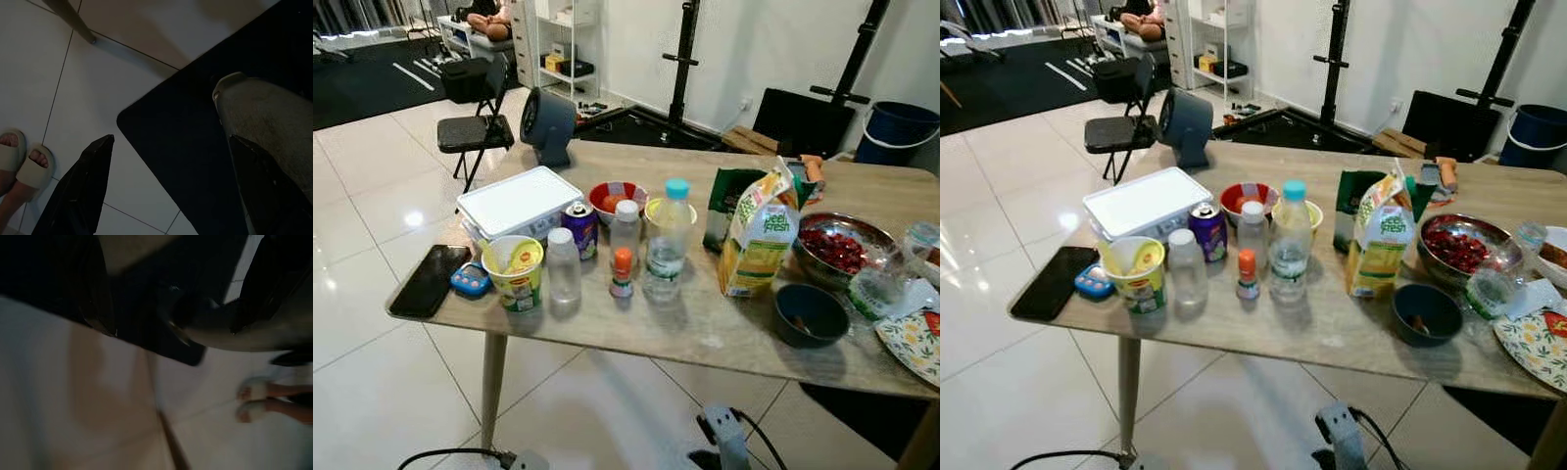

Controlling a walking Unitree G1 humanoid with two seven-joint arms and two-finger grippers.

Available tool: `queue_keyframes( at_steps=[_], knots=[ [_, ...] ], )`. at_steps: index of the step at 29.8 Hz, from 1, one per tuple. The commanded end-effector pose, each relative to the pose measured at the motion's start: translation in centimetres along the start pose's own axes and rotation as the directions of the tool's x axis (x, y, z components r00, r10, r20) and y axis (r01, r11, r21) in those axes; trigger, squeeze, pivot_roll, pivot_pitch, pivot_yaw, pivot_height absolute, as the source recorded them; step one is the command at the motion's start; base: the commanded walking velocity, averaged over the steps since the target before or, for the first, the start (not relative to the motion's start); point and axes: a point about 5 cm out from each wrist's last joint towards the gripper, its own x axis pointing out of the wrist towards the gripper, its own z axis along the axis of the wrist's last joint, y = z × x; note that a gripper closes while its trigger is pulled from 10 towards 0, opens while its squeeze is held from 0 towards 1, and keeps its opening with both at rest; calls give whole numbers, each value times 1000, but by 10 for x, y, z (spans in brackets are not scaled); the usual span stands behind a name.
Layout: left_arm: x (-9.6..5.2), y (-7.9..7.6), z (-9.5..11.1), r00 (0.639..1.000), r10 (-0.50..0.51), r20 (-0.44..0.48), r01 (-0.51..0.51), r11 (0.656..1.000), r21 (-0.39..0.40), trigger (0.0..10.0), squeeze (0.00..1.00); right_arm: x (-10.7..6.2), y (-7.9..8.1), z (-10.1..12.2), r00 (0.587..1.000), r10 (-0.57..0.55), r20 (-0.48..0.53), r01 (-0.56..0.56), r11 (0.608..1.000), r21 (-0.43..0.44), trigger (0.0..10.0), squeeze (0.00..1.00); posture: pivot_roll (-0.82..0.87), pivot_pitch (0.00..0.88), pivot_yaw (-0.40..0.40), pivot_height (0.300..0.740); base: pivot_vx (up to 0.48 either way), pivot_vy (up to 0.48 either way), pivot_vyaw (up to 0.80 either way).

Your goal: Restocking fridge

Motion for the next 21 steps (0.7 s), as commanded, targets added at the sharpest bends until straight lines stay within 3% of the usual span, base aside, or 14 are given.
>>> queue_keyframes(
  at_steps=[1, 3, 4, 5, 6, 7, 12, 13, 16, 17, 18, 19, 20, 21],
  knots=[
    [-1, -6, -10, 999, -22, -39, 22, 1000, 0, 10000, 0, -8, 4, 2, 986, 168, 3, -167, 985, -32, 10000, 0, -41, 0, 4, 740, 0, 0, 0],
    [-1, -6, -10, 999, -23, -39, 24, 1000, 1, 10000, 0, -14, 10, 15, 930, 367, 18, -364, 927, -89, 10000, 0, -45, 0, 3, 740, 0, 0, 0],
    [-1, -6, -10, 999, -23, -40, 23, 1000, 2, 10000, 0, -16, 13, 23, 904, 427, 23, -421, 899, -124, 10000, 0, -45, 0, 3, 740, 0, 0, 0],
    [-1, -6, -10, 999, -23, -40, 23, 1000, 2, 10000, 0, -16, 13, 23, 904, 427, 23, -421, 899, -124, 10000, 0, -45, 0, 3, 740, 0, 0, 0],
    [-1, -6, -10, 999, -22, -40, 22, 1000, 2, 10000, 0, -18, 21, 40, 850, 525, 39, -509, 839, -194, 10000, 0, -45, 0, 3, 740, 0, 0, 0],
    [-1, -6, -10, 999, -22, -40, 22, 1000, 2, 10000, 0, -18, 21, 40, 850, 525, 39, -509, 839, -194, 10000, 0, -45, 0, 3, 740, 0, 0, 0],
    [-1, -6, -11, 999, -24, -41, 24, 1000, 3, 10000, 0, -19, 45, 75, 750, 657, 76, -599, 723, -344, 10000, 0, -45, 0, 3, 740, 0, 0, 0],
    [-1, -6, -11, 999, -24, -41, 24, 1000, 3, 10000, 0, -19, 45, 75, 750, 657, 76, -599, 723, -344, 10000, 0, -45, 0, 3, 740, 0, 0, 0],
    [-1, -6, -10, 999, -27, -41, 27, 1000, 4, 10000, 0, -16, 68, 108, 678, 718, 156, -603, 665, -440, 10000, 0, -49, 0, 5, 740, 0, 0, 0],
    [-1, -6, -10, 999, -27, -41, 27, 1000, 4, 10000, 0, -16, 68, 108, 678, 718, 156, -603, 665, -440, 10000, 0, -49, 0, 5, 740, 0, 0, 0],
    [-1, -6, -10, 999, -28, -40, 28, 1000, 4, 10000, 0, -14, 83, 127, 636, 744, 205, -589, 639, -495, 10000, 71, -49, 0, 5, 740, 0, 0, 0],
    [-1, -6, -10, 999, -28, -40, 28, 1000, 4, 10000, 0, -14, 83, 127, 636, 744, 205, -589, 639, -495, 10000, 71, -49, 0, 5, 740, 0, 0, 0],
    [-1, -6, -10, 999, -28, -39, 28, 1000, 3, 10000, 0, -14, 91, 135, 614, 757, 222, -578, 623, -527, 10000, 310, -49, 0, 5, 740, 0, 0, 0],
    [-1, -6, -10, 999, -28, -39, 28, 1000, 3, 10000, 0, -14, 96, 140, 602, 764, 231, -570, 614, -546, 10000, 310, -49, 0, 5, 740, 0, 0, 0]
  ],
)
